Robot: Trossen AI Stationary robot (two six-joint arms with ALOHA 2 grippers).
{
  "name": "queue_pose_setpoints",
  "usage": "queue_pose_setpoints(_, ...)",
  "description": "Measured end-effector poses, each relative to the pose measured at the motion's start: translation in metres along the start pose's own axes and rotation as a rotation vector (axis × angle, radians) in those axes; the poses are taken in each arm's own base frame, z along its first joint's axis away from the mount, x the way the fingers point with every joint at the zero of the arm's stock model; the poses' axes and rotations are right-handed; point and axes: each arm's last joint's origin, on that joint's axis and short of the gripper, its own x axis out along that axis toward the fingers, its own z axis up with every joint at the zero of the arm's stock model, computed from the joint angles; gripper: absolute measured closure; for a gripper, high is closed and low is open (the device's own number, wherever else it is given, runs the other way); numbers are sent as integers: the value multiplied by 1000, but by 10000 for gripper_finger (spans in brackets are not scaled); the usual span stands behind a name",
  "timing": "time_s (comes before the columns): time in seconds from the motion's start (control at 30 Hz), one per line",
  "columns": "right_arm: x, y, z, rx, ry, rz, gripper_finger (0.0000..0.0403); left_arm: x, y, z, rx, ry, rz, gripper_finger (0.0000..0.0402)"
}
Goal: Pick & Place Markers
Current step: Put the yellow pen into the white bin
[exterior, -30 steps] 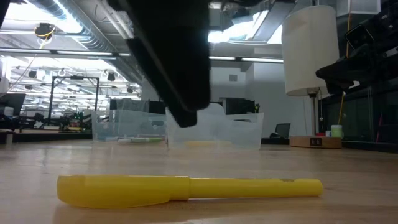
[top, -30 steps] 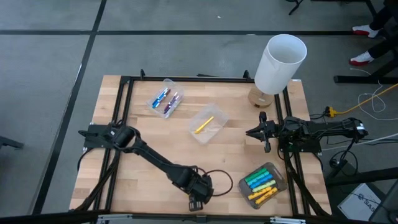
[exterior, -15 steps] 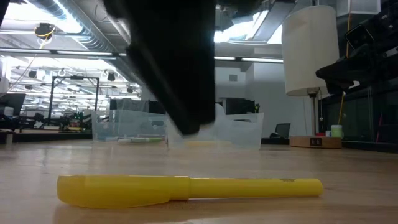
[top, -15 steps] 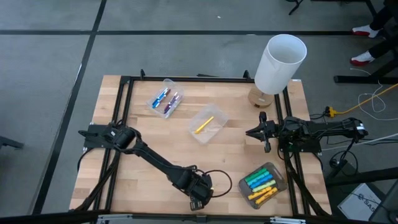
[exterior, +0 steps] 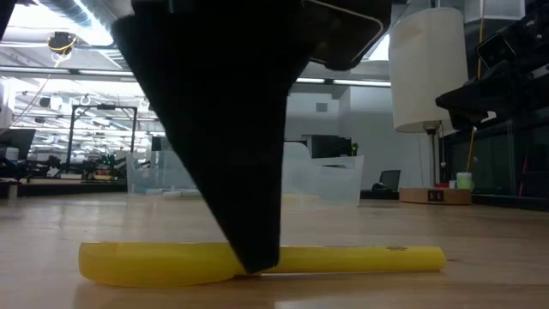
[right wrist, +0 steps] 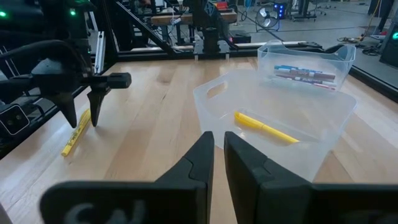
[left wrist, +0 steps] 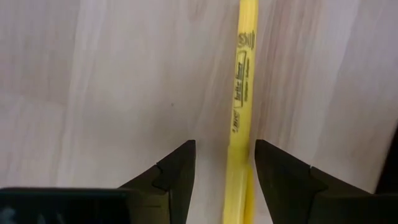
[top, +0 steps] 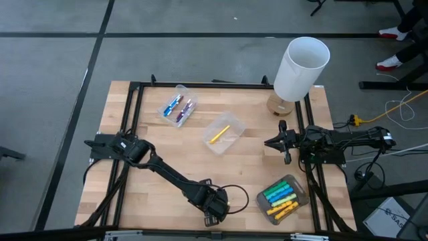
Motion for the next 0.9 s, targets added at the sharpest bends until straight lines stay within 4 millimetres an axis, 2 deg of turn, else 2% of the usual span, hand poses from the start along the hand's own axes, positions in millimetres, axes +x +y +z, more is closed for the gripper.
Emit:
queue_pose_setpoints(0.43, 0, 0, 0, 0, 0, 0, 363, 0, -3, 2, 57, -32, -18, 244)
queue_pose_setpoints(0.67, 0, 0, 0, 0, -1, 0, 363, 10, -1, 3, 57, -16, -18, 244)
queue_pose_setpoints(0.9, 0, 0, 0, 0, 0, 0, 363, 11, -1, 3, 61, -11, -13, 253)
